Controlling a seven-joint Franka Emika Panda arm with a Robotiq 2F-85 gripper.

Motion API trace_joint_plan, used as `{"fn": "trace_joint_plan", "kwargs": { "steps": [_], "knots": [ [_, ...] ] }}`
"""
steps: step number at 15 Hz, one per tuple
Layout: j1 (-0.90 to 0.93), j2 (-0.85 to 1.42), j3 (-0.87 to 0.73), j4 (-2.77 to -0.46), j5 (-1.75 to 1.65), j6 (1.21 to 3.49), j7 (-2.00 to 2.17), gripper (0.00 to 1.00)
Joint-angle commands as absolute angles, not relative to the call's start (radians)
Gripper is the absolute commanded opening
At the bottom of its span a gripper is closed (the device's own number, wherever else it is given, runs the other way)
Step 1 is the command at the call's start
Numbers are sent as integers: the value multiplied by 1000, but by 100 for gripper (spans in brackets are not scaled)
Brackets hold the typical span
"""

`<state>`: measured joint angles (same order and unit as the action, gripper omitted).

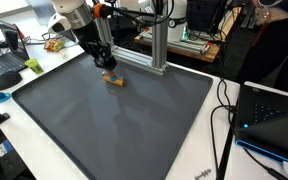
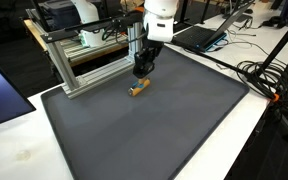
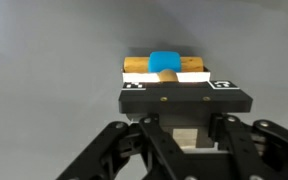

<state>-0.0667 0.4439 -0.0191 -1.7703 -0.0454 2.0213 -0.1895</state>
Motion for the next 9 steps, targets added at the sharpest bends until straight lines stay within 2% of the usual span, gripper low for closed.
{"fn": "trace_joint_plan", "kwargs": {
  "steps": [1, 9],
  "knots": [
    [-78, 453, -14, -1819, -36, 2016, -211, 22],
    [-73, 416, -21, -1806, -46, 2005, -194, 22]
  ]
}}
